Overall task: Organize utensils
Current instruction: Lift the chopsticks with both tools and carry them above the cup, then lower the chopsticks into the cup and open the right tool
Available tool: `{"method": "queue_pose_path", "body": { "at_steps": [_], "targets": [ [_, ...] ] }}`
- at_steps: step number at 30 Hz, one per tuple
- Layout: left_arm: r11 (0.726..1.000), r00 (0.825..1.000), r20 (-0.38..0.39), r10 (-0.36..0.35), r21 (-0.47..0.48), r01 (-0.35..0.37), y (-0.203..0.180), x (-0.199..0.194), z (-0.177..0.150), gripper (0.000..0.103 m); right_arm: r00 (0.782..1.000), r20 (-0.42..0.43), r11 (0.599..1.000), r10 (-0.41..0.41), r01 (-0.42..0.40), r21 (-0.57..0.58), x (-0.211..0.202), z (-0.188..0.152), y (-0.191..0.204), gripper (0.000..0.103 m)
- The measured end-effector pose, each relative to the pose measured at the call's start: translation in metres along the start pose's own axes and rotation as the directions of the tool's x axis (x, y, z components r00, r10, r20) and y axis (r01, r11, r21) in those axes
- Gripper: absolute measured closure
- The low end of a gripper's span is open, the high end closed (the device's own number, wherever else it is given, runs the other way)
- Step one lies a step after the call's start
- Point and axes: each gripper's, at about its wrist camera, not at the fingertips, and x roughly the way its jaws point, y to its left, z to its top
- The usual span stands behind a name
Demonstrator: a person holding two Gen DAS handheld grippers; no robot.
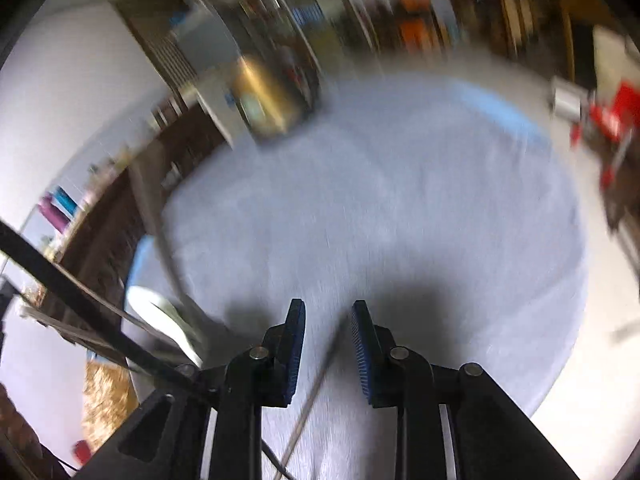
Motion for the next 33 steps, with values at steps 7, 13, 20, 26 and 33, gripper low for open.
{"method": "queue_pose_path", "body": {
  "at_steps": [7,13,20,26,33],
  "targets": [
    [1.000,1.000,0.001,0.007,-0.007,-0.007,0.000,-0.001,-0.004,0.098,0.971,-0.168,0.985,-0.168,0.158,-0.076,0.070,0.004,0.014,0.076],
    [1.000,1.000,0.001,0.005,-0.019,-0.004,0.002,-0.003,-0.005,0.098,0.958,-0.134,0.965,-0.253,0.239,-0.112,0.085,-0.001,0.020,0.077],
    [1.000,1.000,0.007,-0.011,-0.019,0.011,-0.002,-0.011,-0.005,0.098,0.972,-0.074,0.969,-0.224,0.214,-0.127,0.070,-0.015,0.009,0.095],
    [0.999,0.999,0.027,-0.046,-0.013,0.046,-0.009,-0.031,0.003,0.098,0.991,0.126,0.994,-0.044,0.056,-0.091,0.010,-0.018,-0.008,0.095],
    [0.994,0.993,0.055,-0.108,0.011,0.108,-0.030,-0.056,0.012,0.098,0.862,0.453,0.972,0.226,-0.165,-0.170,-0.080,-0.024,-0.004,0.096]
  ]
}}
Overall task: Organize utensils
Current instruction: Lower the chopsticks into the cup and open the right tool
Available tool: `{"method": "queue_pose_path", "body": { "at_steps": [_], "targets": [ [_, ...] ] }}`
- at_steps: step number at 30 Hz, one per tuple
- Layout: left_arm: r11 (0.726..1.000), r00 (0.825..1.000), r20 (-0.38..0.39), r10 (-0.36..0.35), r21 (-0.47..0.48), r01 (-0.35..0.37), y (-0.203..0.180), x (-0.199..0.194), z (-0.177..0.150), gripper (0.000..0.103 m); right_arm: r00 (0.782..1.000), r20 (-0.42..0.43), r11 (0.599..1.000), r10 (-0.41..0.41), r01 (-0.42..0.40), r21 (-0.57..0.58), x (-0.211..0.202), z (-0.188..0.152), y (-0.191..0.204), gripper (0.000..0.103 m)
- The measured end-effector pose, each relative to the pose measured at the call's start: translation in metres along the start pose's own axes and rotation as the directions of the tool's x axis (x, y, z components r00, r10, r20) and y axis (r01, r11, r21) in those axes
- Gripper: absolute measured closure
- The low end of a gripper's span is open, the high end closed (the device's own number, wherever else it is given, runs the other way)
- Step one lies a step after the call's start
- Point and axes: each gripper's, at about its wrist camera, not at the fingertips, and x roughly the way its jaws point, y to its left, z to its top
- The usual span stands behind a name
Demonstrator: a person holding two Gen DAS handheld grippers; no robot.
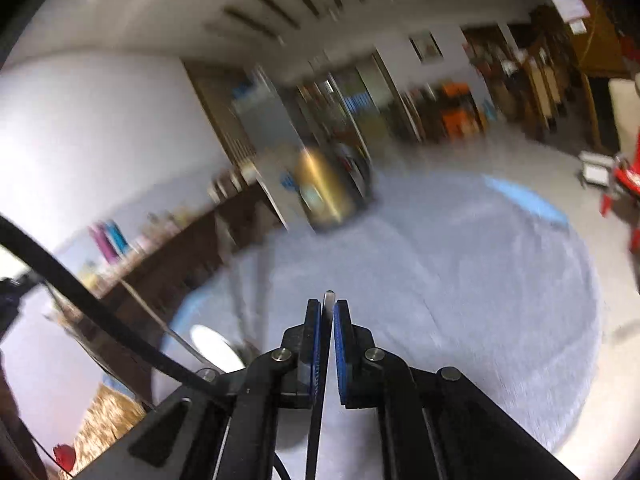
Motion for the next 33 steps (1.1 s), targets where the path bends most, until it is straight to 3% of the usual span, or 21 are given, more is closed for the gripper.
{"method": "queue_pose_path", "body": {
  "at_steps": [5,10,12,16,20,26,33],
  "targets": [
    [0.999,0.999,0.029,-0.040,0.019,0.039,-0.020,-0.014,0.006,0.098,0.976,0.209,0.997,0.065,-0.054,-0.059,-0.035,0.021,0.030,0.096],
    [0.997,0.996,0.062,-0.068,0.041,0.066,-0.034,-0.021,0.015,0.098,0.919,0.389,0.993,0.068,-0.026,-0.114,-0.044,0.035,0.065,0.096],
    [0.996,0.994,0.076,-0.078,0.054,0.074,-0.039,-0.022,0.019,0.098,0.887,0.459,0.991,0.057,0.005,-0.134,-0.046,0.038,0.080,0.096],
    [0.993,0.991,0.092,-0.099,0.070,0.093,-0.050,-0.016,0.025,0.098,0.835,0.551,0.991,0.019,0.056,-0.120,-0.052,0.037,0.107,0.096],
    [0.992,0.990,0.097,-0.106,0.079,0.099,-0.056,-0.005,0.028,0.098,0.810,0.586,0.993,-0.016,0.080,-0.085,-0.054,0.036,0.119,0.096],
    [0.993,0.991,0.081,-0.107,0.064,0.102,-0.056,0.019,0.028,0.098,0.822,0.567,0.997,-0.047,0.071,-0.020,-0.044,0.043,0.117,0.096],
    [0.995,0.995,0.049,-0.086,0.057,0.083,-0.052,0.036,0.023,0.098,0.864,0.503,0.999,-0.026,0.035,-0.010,-0.034,0.048,0.098,0.096]
  ]
}}
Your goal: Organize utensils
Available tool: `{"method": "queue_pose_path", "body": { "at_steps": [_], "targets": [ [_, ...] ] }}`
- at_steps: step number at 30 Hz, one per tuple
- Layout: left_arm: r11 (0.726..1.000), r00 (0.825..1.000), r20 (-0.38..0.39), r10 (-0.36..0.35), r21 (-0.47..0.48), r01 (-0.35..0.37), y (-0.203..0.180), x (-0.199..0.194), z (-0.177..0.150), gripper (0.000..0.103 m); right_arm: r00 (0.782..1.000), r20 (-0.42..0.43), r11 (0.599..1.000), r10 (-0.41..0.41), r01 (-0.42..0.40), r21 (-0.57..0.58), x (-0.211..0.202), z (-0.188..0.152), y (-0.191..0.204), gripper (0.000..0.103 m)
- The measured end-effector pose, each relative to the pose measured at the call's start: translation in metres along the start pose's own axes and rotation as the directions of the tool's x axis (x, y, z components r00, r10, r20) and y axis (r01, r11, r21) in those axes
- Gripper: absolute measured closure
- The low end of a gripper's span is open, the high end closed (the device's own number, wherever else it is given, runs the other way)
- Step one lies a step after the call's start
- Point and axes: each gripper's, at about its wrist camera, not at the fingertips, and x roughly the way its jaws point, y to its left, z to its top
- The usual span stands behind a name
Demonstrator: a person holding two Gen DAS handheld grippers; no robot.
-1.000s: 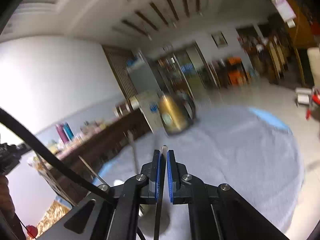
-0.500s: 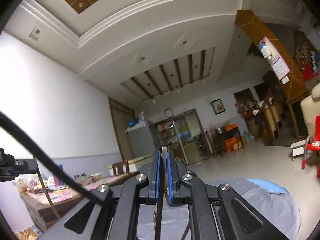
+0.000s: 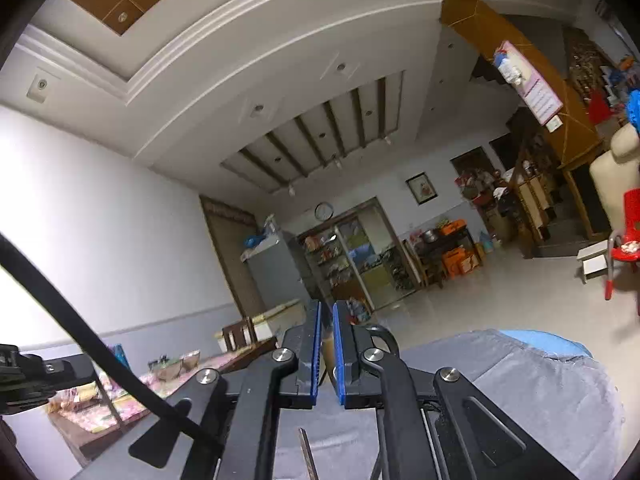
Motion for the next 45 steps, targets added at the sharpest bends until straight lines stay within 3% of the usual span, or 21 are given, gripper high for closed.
{"method": "queue_pose_path", "body": {
  "at_steps": [3,5,7,8,12,13,15,17,21,22,23,24,25,29,31,35,36,38,40,43,45],
  "targets": [
    [1.000,1.000,0.013,-0.009,0.011,0.009,-0.002,-0.002,0.000,0.098,0.998,-0.056,1.000,-0.023,0.022,-0.021,-0.006,0.005,-0.017,0.096],
    [1.000,1.000,0.015,-0.015,0.021,0.015,-0.005,-0.001,0.001,0.098,0.990,-0.128,0.999,-0.054,0.054,-0.005,-0.003,0.007,-0.041,0.086],
    [0.999,1.000,0.013,-0.019,0.036,0.019,-0.009,0.001,0.000,0.098,0.954,-0.259,0.986,-0.150,0.162,0.026,0.014,0.002,-0.074,0.044],
    [0.999,1.000,0.013,-0.016,0.044,0.016,-0.011,0.003,0.000,0.098,0.929,-0.318,0.975,-0.190,0.216,0.049,0.023,-0.002,-0.092,0.038],
    [0.999,1.000,0.003,-0.015,0.044,0.015,-0.013,0.007,0.001,0.098,0.744,-0.650,0.943,-0.152,0.306,0.130,0.078,-0.050,-0.155,0.052],
    [0.999,1.000,0.006,-0.012,0.047,0.012,-0.014,0.007,0.002,0.098,0.678,-0.720,0.940,-0.146,0.323,0.113,0.093,-0.065,-0.164,0.064],
    [0.999,1.000,0.014,-0.005,0.054,0.004,-0.015,0.006,0.005,0.098,0.569,-0.808,0.930,-0.153,0.359,0.076,0.118,-0.094,-0.177,0.067],
    [0.998,1.000,0.018,-0.001,0.057,0.000,-0.015,0.006,0.007,0.098,0.483,-0.857,0.925,-0.179,0.380,0.021,0.137,-0.117,-0.184,0.069],
    [0.998,1.000,0.010,0.001,0.056,-0.001,-0.015,0.010,0.008,0.098,0.388,-0.887,0.912,-0.248,0.401,-0.080,0.164,-0.140,-0.175,0.070],
    [0.999,1.000,0.009,-0.001,0.054,0.000,-0.015,0.010,0.008,0.098,0.310,-0.900,0.893,-0.307,0.420,-0.160,0.172,-0.149,-0.174,0.070],
    [0.999,1.000,0.009,-0.001,0.053,0.001,-0.015,0.010,0.008,0.098,0.268,-0.911,0.883,-0.315,0.433,-0.178,0.181,-0.151,-0.176,0.070],
    [0.999,1.000,0.009,-0.001,0.052,0.000,-0.015,0.010,0.008,0.098,0.249,-0.914,0.874,-0.322,0.449,-0.185,0.183,-0.156,-0.176,0.069],
    [0.999,1.000,0.006,-0.002,0.049,0.001,-0.015,0.010,0.008,0.098,0.263,-0.899,0.870,-0.349,0.448,-0.207,0.184,-0.155,-0.171,0.069],
    [1.000,1.000,-0.002,0.001,0.029,-0.001,-0.013,0.011,0.006,0.098,0.244,-0.853,0.849,-0.461,0.401,-0.344,0.191,-0.163,-0.157,0.073],
    [1.000,1.000,-0.009,0.000,0.011,0.000,-0.012,0.010,0.006,0.098,0.231,-0.826,0.831,-0.513,0.373,-0.412,0.194,-0.166,-0.153,0.090],
    [1.000,1.000,0.003,0.009,0.012,-0.009,-0.012,0.003,0.006,0.098,0.263,-0.838,0.850,-0.478,0.379,-0.366,0.181,-0.160,-0.153,0.097],
    [1.000,1.000,0.007,0.008,0.012,-0.008,-0.012,0.001,0.006,0.098,0.293,-0.849,0.866,-0.439,0.391,-0.313,0.173,-0.154,-0.158,0.097],
    [1.000,1.000,0.014,0.008,0.011,-0.008,-0.013,0.001,0.005,0.098,0.388,-0.842,0.892,-0.375,0.399,-0.214,0.158,-0.139,-0.163,0.097],
    [1.000,1.000,0.014,0.004,0.007,-0.004,-0.012,0.001,0.004,0.098,0.505,-0.796,0.912,-0.334,0.386,-0.138,0.133,-0.117,-0.163,0.097],
    [1.000,1.000,0.008,0.009,0.001,-0.009,-0.012,0.005,0.001,0.098,0.712,-0.666,0.956,-0.224,0.294,-0.007,0.086,-0.079,-0.159,0.097],
    [1.000,1.000,0.007,0.025,0.004,-0.025,-0.014,0.007,-0.001,0.098,0.811,-0.564,0.975,-0.155,0.218,0.045,0.057,-0.056,-0.153,0.097]
  ]
}}
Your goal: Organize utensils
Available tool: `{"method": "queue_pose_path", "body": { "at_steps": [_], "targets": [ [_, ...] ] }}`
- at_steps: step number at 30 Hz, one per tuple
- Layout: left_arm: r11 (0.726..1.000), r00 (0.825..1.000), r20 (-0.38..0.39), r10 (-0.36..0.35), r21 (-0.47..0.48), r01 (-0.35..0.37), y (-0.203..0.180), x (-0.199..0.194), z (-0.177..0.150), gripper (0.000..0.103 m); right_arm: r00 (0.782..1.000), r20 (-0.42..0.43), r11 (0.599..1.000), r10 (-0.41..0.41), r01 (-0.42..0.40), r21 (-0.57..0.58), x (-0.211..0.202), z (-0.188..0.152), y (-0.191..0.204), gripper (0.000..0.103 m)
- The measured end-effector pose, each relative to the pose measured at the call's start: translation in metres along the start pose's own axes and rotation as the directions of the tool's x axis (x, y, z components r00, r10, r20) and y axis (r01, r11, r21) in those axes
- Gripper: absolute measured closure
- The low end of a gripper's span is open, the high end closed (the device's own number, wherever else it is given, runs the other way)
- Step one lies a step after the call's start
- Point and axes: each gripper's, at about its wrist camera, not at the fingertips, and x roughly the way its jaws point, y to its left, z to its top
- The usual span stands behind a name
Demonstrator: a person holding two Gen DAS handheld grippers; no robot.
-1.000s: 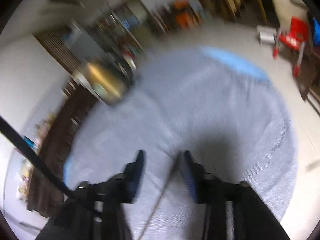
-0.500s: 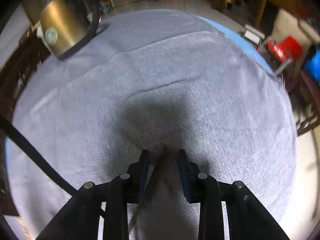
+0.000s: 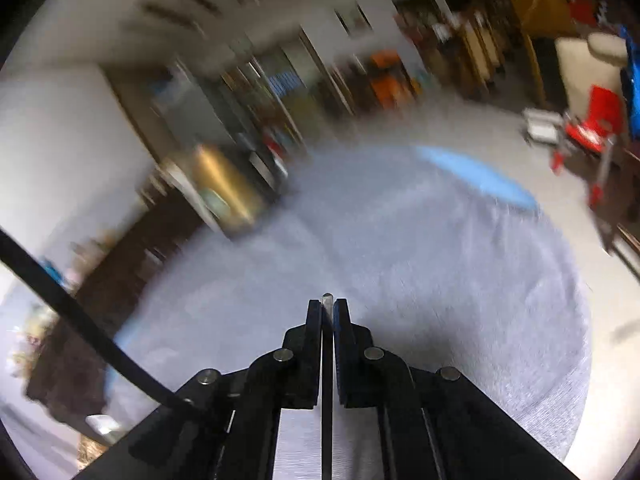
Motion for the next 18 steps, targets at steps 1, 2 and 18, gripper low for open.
{"method": "queue_pose_path", "body": {
  "at_steps": [1,2,18],
  "targets": [
    [1.000,1.000,0.000,0.003,-0.002,-0.003,0.000,0.000,-0.001,0.098,0.998,0.054,0.999,0.041,-0.040,-0.008,-0.018,0.000,0.002,0.097],
    [1.000,1.000,0.002,0.005,-0.005,-0.005,0.000,0.001,-0.002,0.098,0.994,0.088,0.998,0.067,-0.066,-0.016,-0.028,0.000,0.004,0.097],
    [0.999,0.999,0.002,0.045,-0.019,-0.045,0.005,0.005,-0.009,0.098,0.800,0.512,0.944,0.312,-0.199,-0.264,-0.121,-0.014,0.149,0.097]
  ]
}}
